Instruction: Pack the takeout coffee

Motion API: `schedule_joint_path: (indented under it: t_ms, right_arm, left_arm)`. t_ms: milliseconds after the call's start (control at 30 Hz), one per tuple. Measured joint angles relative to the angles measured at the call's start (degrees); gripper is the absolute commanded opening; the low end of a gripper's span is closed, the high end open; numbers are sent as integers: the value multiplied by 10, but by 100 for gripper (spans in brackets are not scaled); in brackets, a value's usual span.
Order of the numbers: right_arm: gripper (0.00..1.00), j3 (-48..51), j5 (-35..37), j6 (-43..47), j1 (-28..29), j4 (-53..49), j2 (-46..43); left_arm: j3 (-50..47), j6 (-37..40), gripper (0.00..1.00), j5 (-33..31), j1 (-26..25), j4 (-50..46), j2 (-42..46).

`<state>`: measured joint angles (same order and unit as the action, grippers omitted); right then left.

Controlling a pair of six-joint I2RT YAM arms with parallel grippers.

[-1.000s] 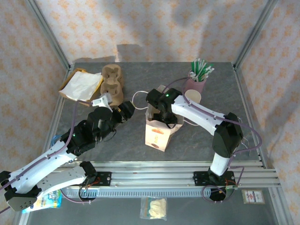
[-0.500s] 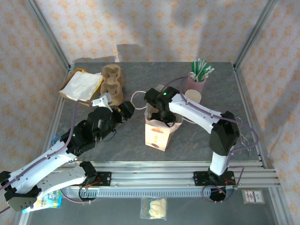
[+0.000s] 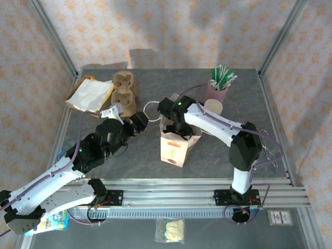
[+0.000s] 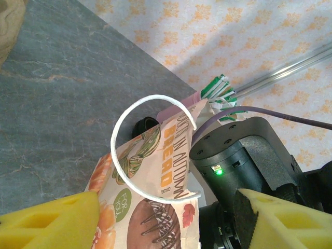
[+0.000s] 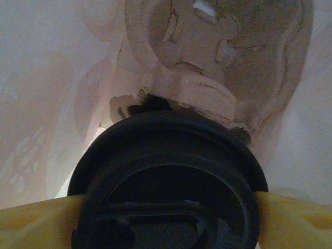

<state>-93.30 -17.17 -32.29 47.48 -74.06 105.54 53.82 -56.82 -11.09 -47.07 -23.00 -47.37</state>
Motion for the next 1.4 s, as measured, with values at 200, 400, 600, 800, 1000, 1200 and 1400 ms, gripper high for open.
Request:
schedule_joint_path:
  t_ms: [200,400,600,800,1000,1200,1400]
  right_arm:
    - [91,0,7,0,0,1,-2]
    - [95,8,24,3,0,16,-3]
    - [96,9,35,4,0,17,-6]
    - [100,9,40,6,0,16,-8]
    - [100,9,44,10,0,16,-12]
    - [100,8,52,11,0,13,-17]
    - [100,0,55,10,0,8,-19]
  left_arm:
    - [0,4,70,0,0,0,0]
    - [7,5,70,0,0,-4,-2]
    - [16,9,70,0,0,-4,-8]
    - [16,9,70,0,0,-6,-9]
    - [20,9,70,0,0,-9,-9]
    - [28,9,70,-1,0,-9,-9]
    - [28,9,70,-3,0,-14,-9]
